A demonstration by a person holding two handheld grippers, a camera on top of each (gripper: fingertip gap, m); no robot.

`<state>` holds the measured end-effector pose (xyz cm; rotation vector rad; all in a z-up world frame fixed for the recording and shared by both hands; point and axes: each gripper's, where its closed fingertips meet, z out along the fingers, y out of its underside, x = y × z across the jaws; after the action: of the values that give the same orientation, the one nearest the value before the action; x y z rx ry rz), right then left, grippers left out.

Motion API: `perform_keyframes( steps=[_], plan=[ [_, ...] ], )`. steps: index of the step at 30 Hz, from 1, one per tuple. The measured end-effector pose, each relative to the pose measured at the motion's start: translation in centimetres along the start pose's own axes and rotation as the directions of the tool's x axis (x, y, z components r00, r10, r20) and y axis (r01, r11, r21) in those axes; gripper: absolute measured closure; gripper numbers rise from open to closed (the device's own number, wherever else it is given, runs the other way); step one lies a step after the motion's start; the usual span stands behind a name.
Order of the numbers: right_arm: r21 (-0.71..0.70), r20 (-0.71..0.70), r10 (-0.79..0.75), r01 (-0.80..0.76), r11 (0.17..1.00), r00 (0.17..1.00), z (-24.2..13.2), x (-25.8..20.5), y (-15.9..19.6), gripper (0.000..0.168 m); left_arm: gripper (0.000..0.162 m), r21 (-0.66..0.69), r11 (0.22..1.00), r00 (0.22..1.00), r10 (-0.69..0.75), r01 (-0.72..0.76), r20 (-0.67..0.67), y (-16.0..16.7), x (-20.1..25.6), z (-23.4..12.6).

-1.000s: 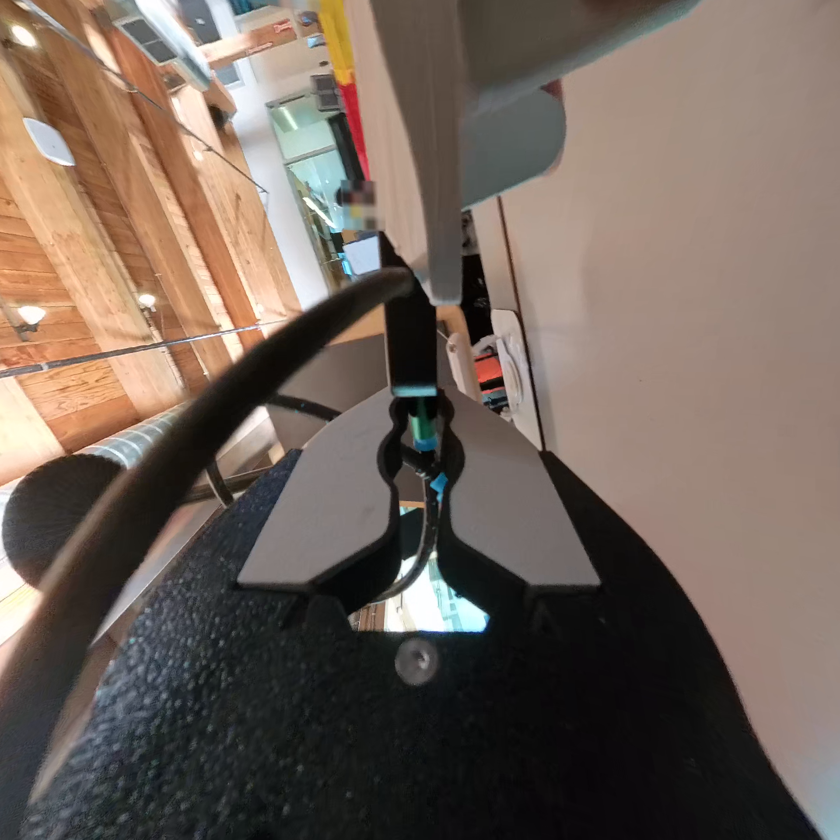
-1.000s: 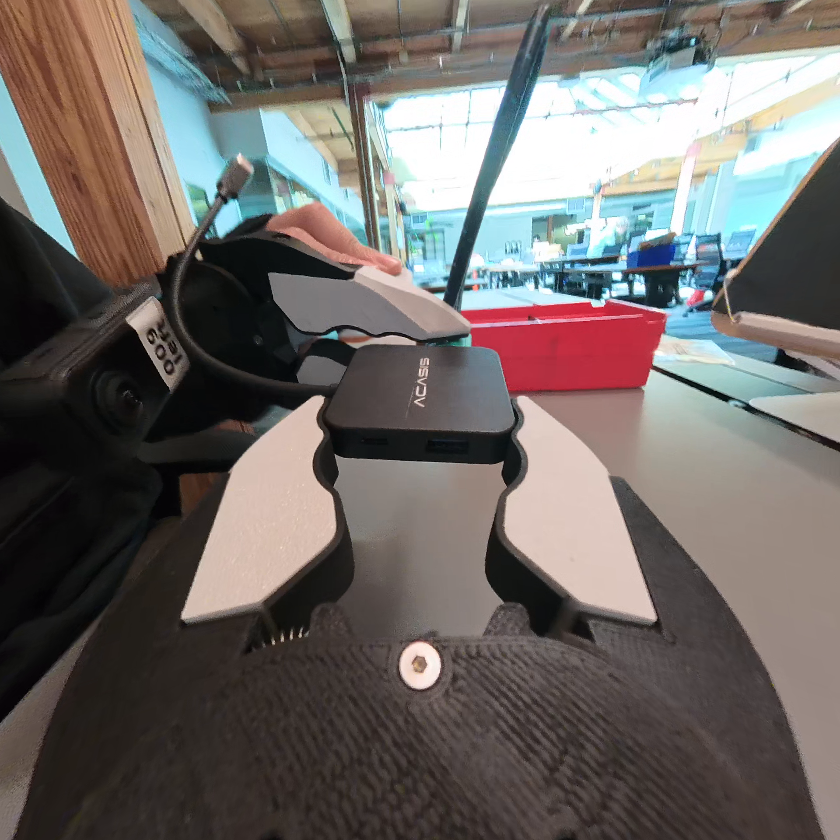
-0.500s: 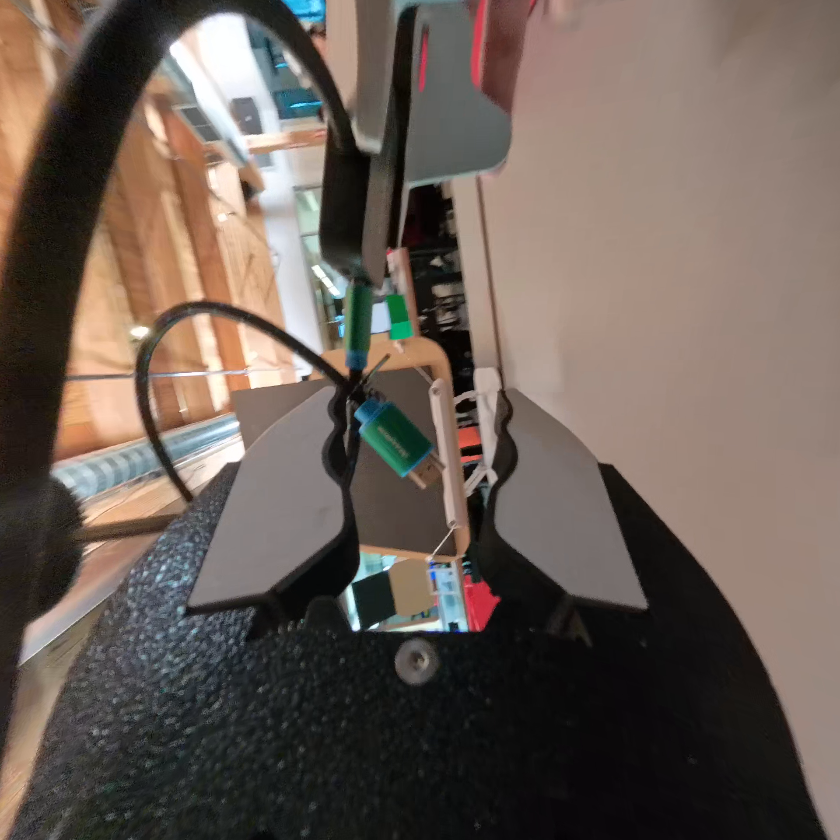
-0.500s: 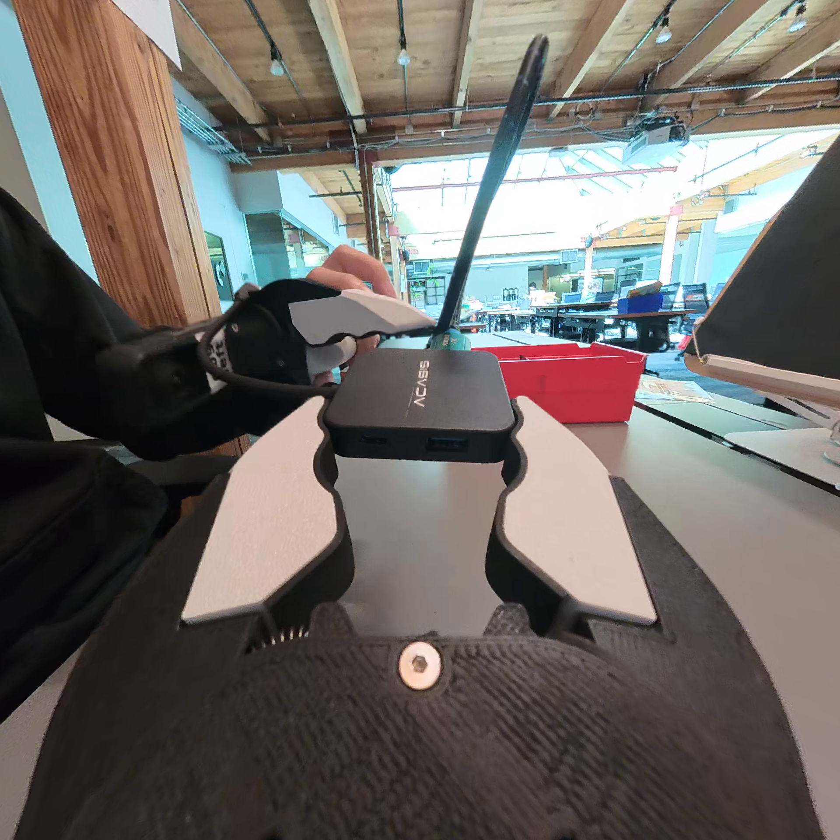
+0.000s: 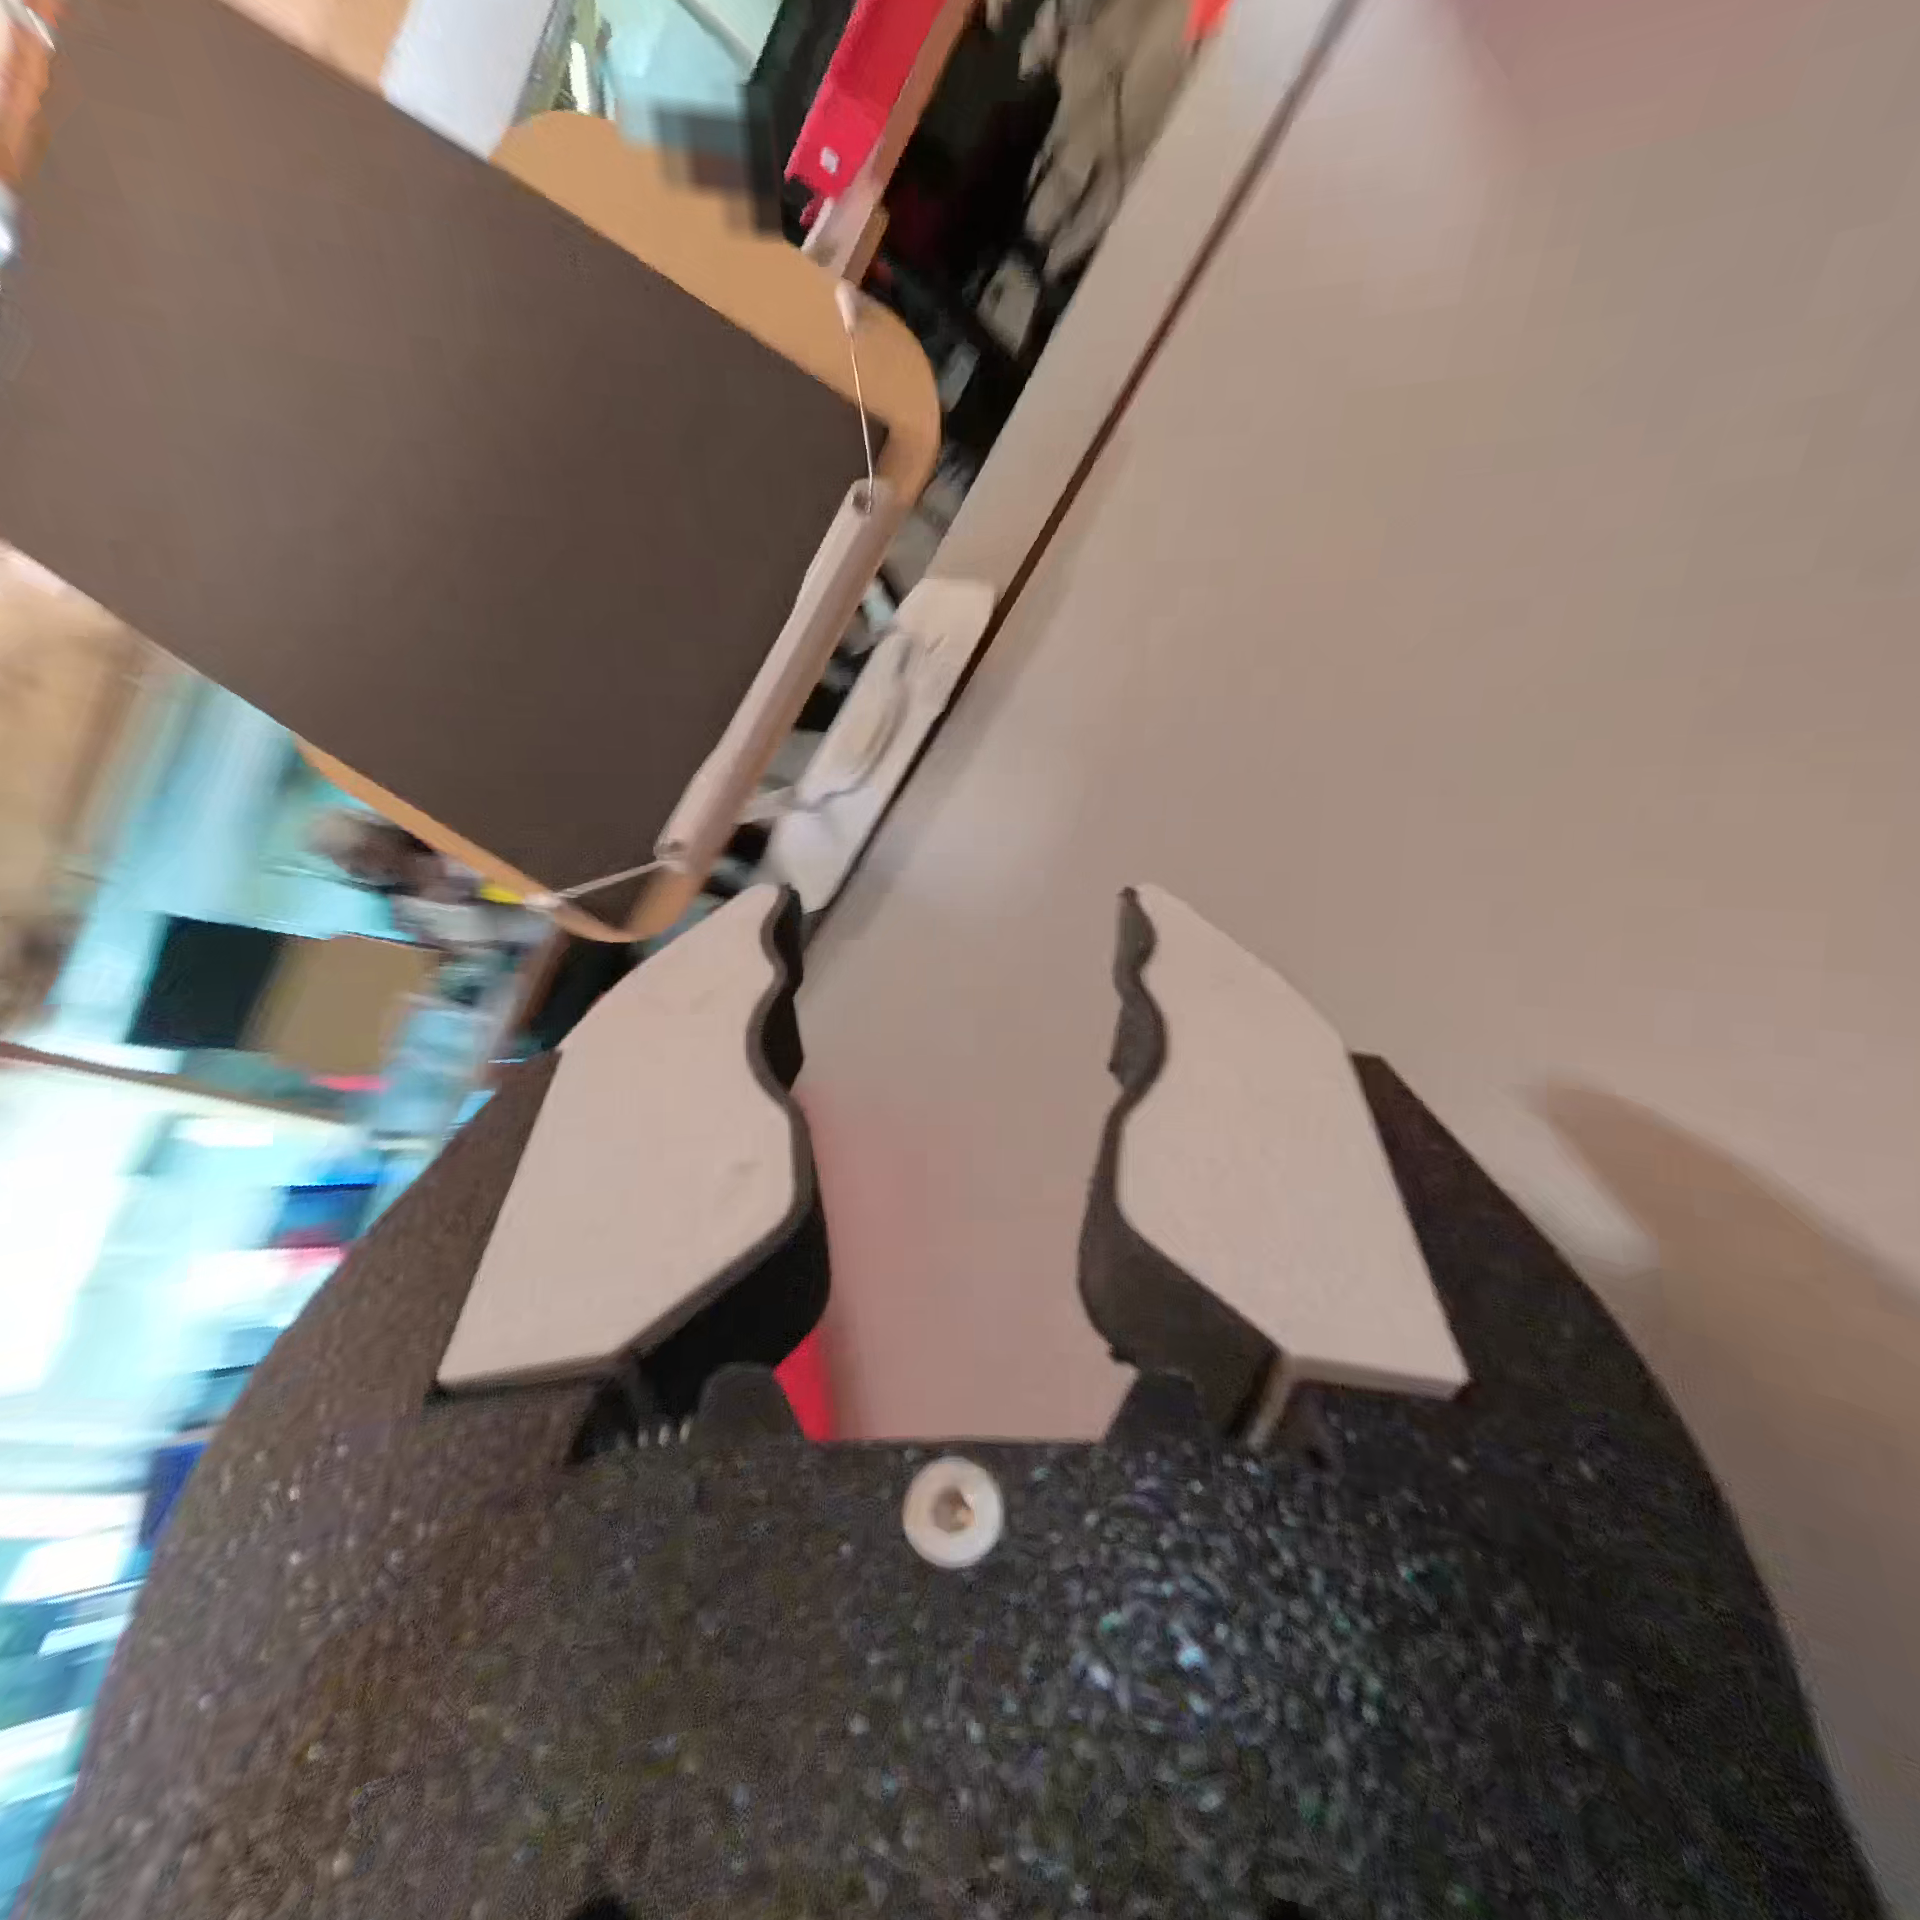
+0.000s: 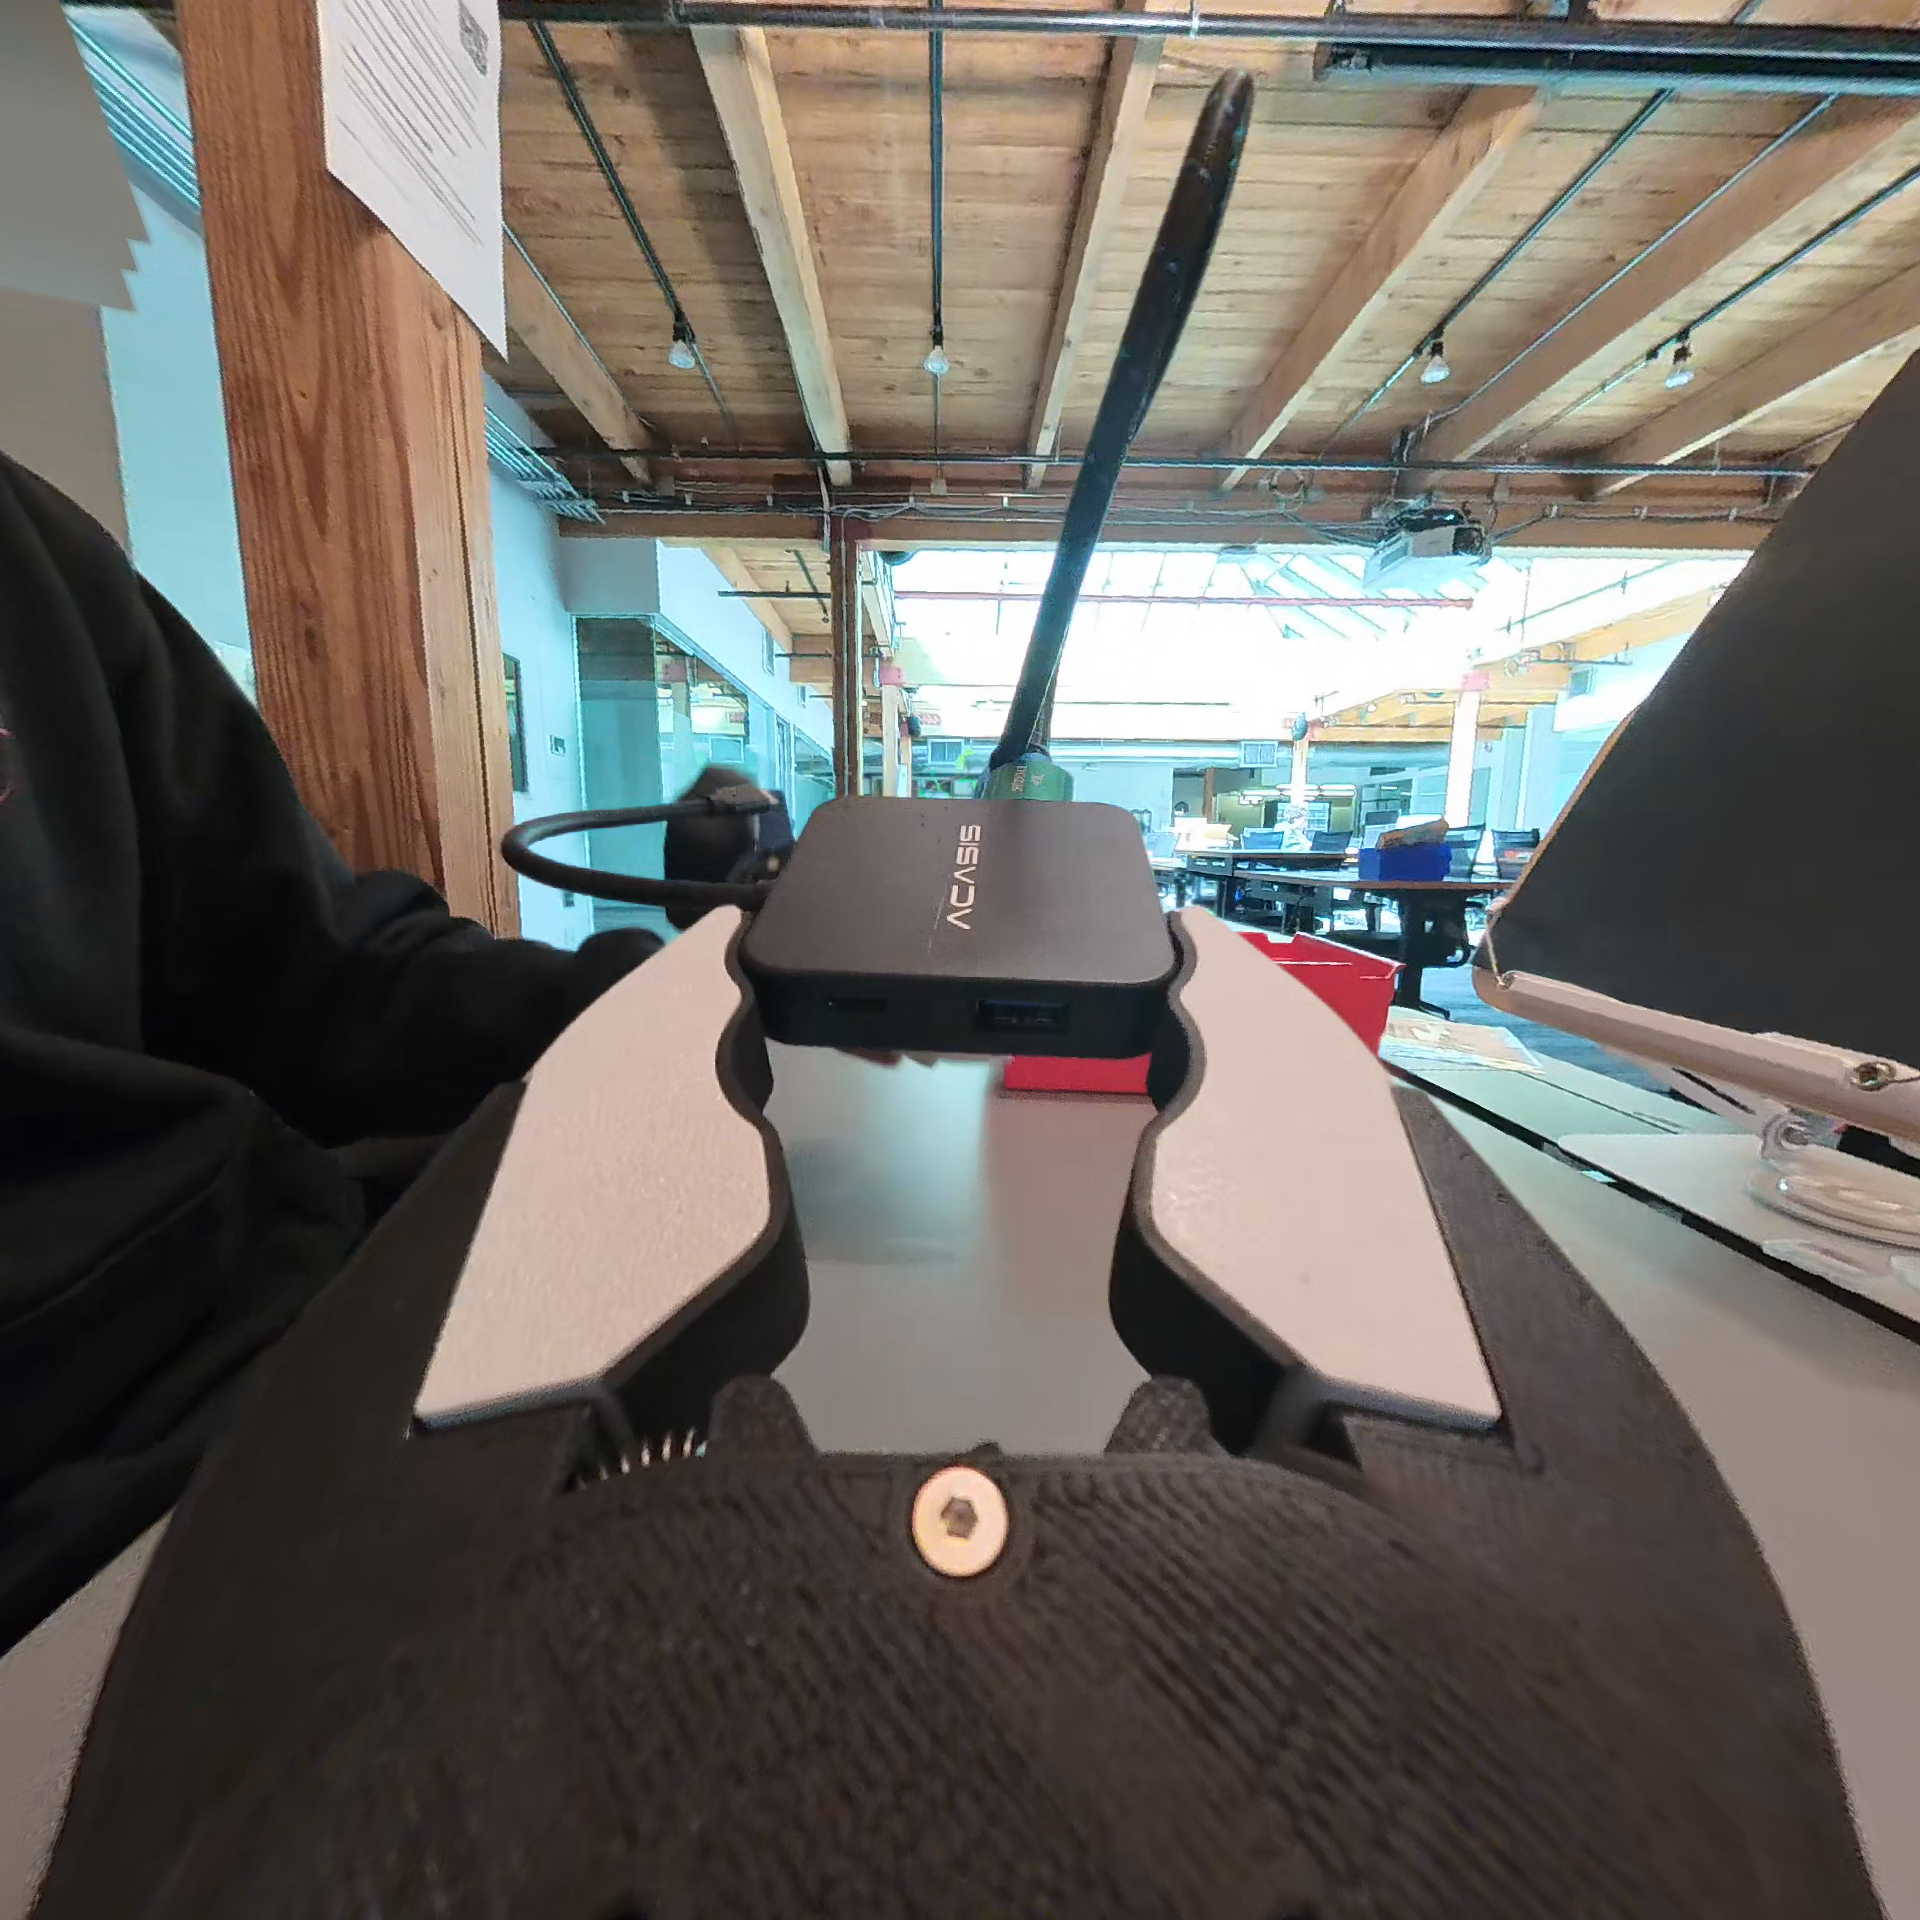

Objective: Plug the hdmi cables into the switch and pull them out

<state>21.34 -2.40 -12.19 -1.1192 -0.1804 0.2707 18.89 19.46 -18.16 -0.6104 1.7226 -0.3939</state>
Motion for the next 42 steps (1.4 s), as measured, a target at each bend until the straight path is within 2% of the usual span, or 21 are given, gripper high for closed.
perform_keyframes(
  steps=[2, 3, 4, 6, 9, 11, 14, 18, 21, 23, 29, 34, 42],
  plan=[
    [-0.033, 0.01, -0.008, 0.008, 0.999, 1.0, 0.1, -0.2, 0.5, 0.096, 0.113, 0.13, 0.956, 0.962, -0.253, 0.265, -0.099, -2.7, -1.8, -2.0],
    [-0.062, 0.017, -0.012, 0.013, 0.998, 1.0, 0.3, -0.3, 1.0, 0.096, 0.117, 0.193, 0.924, 0.939, -0.301, 0.33, -0.166, -4.9, -2.7, -3.4],
    [-0.094, 0.022, -0.026, 0.028, 0.995, 0.999, 0.5, -0.4, 1.5, 0.096, 0.121, 0.238, 0.909, 0.931, -0.292, 0.342, -0.219, -7.0, -3.3, -4.8],
    [-0.151, 0.054, -0.05, 0.058, 0.987, 0.997, 1.2, -1.1, 2.6, 0.096, 0.125, 0.278, 0.927, 0.935, -0.16, 0.253, -0.315, -10.5, -3.0, -7.0],
    [-0.199, 0.105, -0.075, 0.095, 0.975, 0.992, 2.2, -2.2, 3.7, 0.096, 0.125, 0.233, 0.963, 0.887, -0.011, 0.134, -0.461, -13.2, -0.2, -8.1],
    [-0.22, 0.137, -0.087, 0.115, 0.969, 0.987, 2.8, -3.0, 4.1, 0.096, 0.123, 0.165, 0.983, 0.839, 0.018, 0.086, -0.543, -13.5, 1.9, -7.5],
    [-0.237, 0.166, -0.101, 0.139, 0.961, 0.981, 3.2, -3.7, 4.5, 0.096, 0.122, 0.053, 0.998, 0.809, 0.011, 0.026, -0.588, -12.3, 3.6, -5.6],
    [-0.271, 0.196, -0.098, 0.15, 0.951, 0.976, 3.3, -4.2, 5.3, 0.096, 0.124, -0.027, 0.999, 0.737, -0.051, 0.044, -0.674, -11.9, 5.5, -4.6],
    [-0.271, 0.203, -0.106, 0.16, 0.949, 0.973, 3.6, -4.4, 5.2, 0.096, 0.136, -0.072, 0.996, 0.7, -0.09, 0.055, -0.708, -11.4, 6.2, -4.0],
    [-0.28, 0.195, -0.115, 0.168, 0.945, 0.974, 3.4, -4.1, 5.3, 0.096, 0.145, -0.074, 0.996, 0.669, -0.094, 0.058, -0.737, -11.4, 6.8, -3.9],
    [-0.269, 0.159, -0.08, 0.121, 0.956, 0.984, 2.9, -3.4, 4.9, 0.096, 0.146, 0.007, 0.997, 0.71, -0.054, 0.083, -0.702, -12.1, 6.7, -3.0],
    [-0.261, 0.169, -0.073, 0.116, 0.958, 0.983, 2.9, -3.6, 4.7, 0.096, 0.145, 0.007, 0.989, 0.677, -0.097, 0.149, -0.73, -12.4, 6.7, -3.4],
    [-0.272, 0.18, -0.047, 0.095, 0.958, 0.983, 2.9, -3.7, 5.0, 0.096, 0.147, 0.0, 0.99, 0.665, -0.093, 0.139, -0.741, -12.2, 6.9, -3.8]
  ],
)
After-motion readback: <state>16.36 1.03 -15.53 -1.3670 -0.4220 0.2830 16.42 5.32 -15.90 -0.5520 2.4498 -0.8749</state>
